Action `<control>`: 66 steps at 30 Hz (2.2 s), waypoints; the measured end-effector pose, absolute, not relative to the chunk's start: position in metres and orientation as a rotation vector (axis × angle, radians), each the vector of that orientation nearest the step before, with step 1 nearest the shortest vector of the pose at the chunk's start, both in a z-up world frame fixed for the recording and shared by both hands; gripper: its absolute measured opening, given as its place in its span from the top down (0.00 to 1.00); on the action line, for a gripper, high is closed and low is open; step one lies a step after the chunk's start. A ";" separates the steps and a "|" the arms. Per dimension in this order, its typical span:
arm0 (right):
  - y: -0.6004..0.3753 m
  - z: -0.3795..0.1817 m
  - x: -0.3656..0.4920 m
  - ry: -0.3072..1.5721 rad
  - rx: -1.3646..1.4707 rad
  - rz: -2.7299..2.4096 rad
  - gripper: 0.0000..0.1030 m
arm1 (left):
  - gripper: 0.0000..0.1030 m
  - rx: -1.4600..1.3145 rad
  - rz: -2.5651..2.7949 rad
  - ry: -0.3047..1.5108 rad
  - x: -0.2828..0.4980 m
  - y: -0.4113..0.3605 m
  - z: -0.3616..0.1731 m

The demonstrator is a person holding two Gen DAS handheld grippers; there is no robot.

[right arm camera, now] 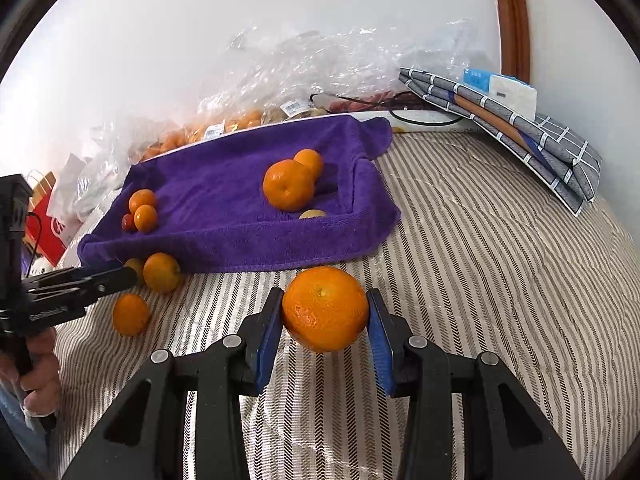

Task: Organize fruits
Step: 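Grasp a large orange on the bedspread with the right gripper and lift it, then grasp a yellow-green fruit with the left gripper while the right gripper holds its orange, then carry both fruits onto the purple towel and open both grippers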

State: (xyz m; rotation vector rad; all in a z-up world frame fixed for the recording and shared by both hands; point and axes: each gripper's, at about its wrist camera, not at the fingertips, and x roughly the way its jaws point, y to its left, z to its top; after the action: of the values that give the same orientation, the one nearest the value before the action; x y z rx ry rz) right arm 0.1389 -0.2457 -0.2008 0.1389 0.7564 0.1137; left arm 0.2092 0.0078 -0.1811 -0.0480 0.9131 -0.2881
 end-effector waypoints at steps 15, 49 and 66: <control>-0.251 -0.201 0.137 0.742 0.180 0.114 0.61 | 0.73 -0.077 -0.283 0.848 0.202 0.008 -0.180; -0.240 -0.156 0.152 0.661 0.178 0.147 0.61 | 0.73 -0.280 -0.142 0.647 0.189 0.080 -0.125; -0.200 -0.175 0.218 0.696 0.142 0.200 0.61 | 0.73 -0.240 -0.140 0.696 0.227 0.079 -0.146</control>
State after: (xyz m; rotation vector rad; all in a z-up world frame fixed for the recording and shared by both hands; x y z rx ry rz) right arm 0.2176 -0.2000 -0.1754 0.1423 0.6960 0.1997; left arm 0.2273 0.0785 -0.1464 -0.2399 0.6963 -0.1403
